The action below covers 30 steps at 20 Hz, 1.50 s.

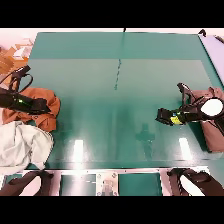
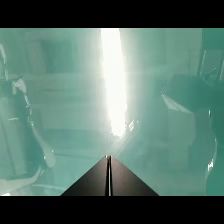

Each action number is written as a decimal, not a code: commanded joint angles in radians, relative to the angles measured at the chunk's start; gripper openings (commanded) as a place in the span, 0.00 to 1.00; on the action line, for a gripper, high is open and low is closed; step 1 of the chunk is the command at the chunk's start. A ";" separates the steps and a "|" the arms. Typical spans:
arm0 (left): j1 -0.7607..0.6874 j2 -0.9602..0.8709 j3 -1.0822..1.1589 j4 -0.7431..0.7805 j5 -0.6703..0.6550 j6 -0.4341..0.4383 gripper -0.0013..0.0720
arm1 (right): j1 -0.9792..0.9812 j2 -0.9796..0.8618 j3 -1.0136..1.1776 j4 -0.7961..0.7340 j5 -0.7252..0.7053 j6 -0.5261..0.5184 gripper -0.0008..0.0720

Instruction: Fold the shirts.

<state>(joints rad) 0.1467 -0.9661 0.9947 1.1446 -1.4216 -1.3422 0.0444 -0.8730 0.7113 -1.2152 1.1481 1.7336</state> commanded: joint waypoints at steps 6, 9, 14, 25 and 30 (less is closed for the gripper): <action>0.000 0.001 0.000 0.000 0.000 0.000 0.04 | 0.001 0.001 0.000 0.000 0.000 0.000 0.03; 0.000 0.001 0.000 0.000 0.000 0.000 0.04 | 0.001 0.001 0.000 0.000 0.000 0.000 0.03; 0.000 0.001 0.000 0.000 0.000 0.000 0.04 | 0.001 0.001 -0.001 0.000 -0.082 0.000 0.03; 0.001 -0.017 0.000 0.444 0.602 -0.071 0.97 | 0.001 0.001 -0.003 0.000 -0.136 0.001 0.32; 0.001 -0.269 -0.001 0.550 0.566 -0.071 0.97 | 0.001 0.001 -0.003 0.000 -0.180 0.000 0.42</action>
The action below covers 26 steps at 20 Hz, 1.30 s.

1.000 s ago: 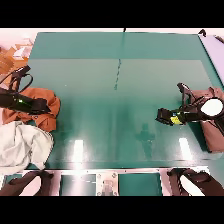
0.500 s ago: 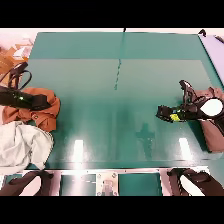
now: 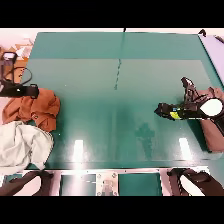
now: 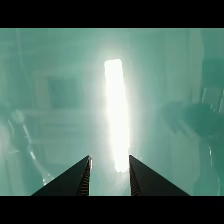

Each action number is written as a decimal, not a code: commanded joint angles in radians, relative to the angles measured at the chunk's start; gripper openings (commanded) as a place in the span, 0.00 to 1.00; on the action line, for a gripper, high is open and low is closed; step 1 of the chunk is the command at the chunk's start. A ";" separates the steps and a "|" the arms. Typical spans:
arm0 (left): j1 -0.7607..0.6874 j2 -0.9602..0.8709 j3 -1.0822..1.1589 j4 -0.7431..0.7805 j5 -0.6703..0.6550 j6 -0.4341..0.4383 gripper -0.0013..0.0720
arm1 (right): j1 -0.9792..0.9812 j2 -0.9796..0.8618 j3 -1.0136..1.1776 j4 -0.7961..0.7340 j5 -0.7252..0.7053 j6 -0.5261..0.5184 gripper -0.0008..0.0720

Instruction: Fold the shirts.

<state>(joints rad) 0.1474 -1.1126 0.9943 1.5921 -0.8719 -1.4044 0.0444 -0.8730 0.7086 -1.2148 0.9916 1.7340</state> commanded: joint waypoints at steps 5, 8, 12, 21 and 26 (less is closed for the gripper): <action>0.000 -0.341 0.000 0.091 -0.115 -0.010 0.95 | 0.001 0.001 0.000 0.000 -0.024 0.000 0.41; 0.000 -0.340 0.027 0.082 -0.142 -0.009 0.04 | 0.001 0.001 0.000 0.000 -0.024 0.000 0.41; -0.005 -0.317 0.233 -0.050 -0.268 -0.008 0.04 | 0.001 0.001 0.000 0.000 -0.023 0.000 0.36; -0.465 -0.217 0.696 -0.291 -0.390 -0.100 0.04 | 0.000 0.001 0.002 0.000 -0.014 0.000 0.36; -0.724 -0.388 0.695 -0.339 -0.249 -0.140 0.04 | 0.000 0.001 0.018 0.000 0.030 -0.011 0.36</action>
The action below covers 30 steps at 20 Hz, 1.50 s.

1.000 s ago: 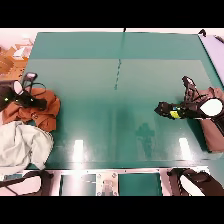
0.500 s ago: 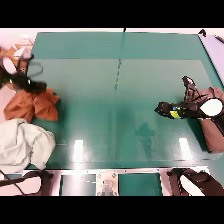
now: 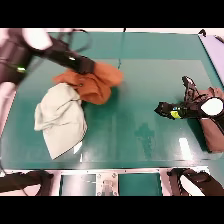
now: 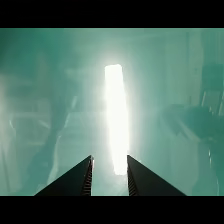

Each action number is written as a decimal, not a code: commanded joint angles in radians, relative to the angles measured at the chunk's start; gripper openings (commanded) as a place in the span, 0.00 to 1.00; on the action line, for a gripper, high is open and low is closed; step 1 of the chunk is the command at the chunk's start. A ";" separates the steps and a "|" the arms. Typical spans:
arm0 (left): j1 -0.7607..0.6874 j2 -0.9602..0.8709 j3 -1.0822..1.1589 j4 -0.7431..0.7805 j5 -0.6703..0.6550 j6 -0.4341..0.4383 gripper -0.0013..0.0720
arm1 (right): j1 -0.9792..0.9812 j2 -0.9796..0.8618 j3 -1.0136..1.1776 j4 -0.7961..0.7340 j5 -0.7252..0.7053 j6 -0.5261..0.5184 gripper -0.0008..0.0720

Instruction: Fold the shirts.

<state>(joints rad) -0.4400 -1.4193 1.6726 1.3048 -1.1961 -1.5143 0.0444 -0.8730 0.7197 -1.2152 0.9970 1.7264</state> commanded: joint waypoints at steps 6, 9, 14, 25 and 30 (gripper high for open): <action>-0.213 -0.280 0.018 -0.161 0.094 -0.030 0.98 | -0.013 0.001 0.008 0.000 0.029 -0.004 0.61; -0.085 -0.277 0.118 -0.106 -0.101 -0.022 0.98 | -0.089 0.001 0.011 0.001 0.061 -0.005 0.61; 0.158 -0.277 0.115 -0.087 -0.273 -0.059 0.98 | -0.116 -0.094 0.011 0.005 0.047 -0.037 0.75; 0.142 -0.278 -0.093 -0.297 -0.011 0.005 0.98 | -0.029 -0.551 0.045 0.420 -0.231 -0.229 0.50; 0.135 -0.282 -0.100 -0.076 -0.030 -0.048 0.78 | -0.046 -0.564 0.158 0.426 -0.187 -0.299 0.03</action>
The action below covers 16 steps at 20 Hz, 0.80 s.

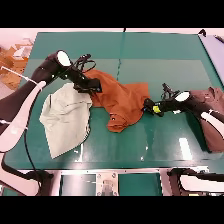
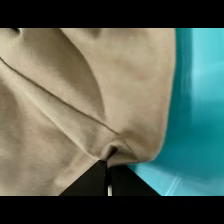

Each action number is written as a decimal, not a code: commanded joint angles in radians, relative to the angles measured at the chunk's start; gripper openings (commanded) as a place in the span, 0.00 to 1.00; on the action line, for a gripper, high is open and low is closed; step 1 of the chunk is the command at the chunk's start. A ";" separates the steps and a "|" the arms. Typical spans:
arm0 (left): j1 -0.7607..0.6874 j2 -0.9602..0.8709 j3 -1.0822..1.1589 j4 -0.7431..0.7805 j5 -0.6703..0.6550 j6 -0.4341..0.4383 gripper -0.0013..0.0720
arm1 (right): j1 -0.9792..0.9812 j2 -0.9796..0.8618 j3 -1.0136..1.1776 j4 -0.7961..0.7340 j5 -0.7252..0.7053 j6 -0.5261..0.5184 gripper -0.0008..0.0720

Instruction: Fold the shirts.

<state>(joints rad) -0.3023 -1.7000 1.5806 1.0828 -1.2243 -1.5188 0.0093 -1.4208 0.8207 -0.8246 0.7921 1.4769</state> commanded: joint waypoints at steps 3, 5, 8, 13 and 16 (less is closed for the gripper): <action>-0.001 -0.001 -0.120 0.266 -0.034 -0.060 0.37 | -0.063 0.019 0.146 0.035 0.048 -0.049 0.03; -0.001 -0.001 -0.210 0.317 -0.033 -0.055 0.04 | -0.106 0.055 0.210 0.031 0.066 -0.049 0.03; 0.010 0.011 -0.225 0.597 -0.124 -0.127 0.04 | -0.193 0.098 0.307 -0.023 0.144 -0.040 0.03; 0.146 0.122 -0.253 0.698 -0.224 -0.122 0.04 | -0.361 0.131 0.378 -0.056 0.253 -0.042 0.03; 0.272 0.207 -0.356 0.711 -0.226 -0.101 0.04 | -0.402 0.135 0.378 -0.071 0.291 -0.063 0.03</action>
<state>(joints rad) -0.1265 -1.5604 1.2942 1.7447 -1.4239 -1.6348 -0.3412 -1.2957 1.1824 -0.8768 1.0302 1.4326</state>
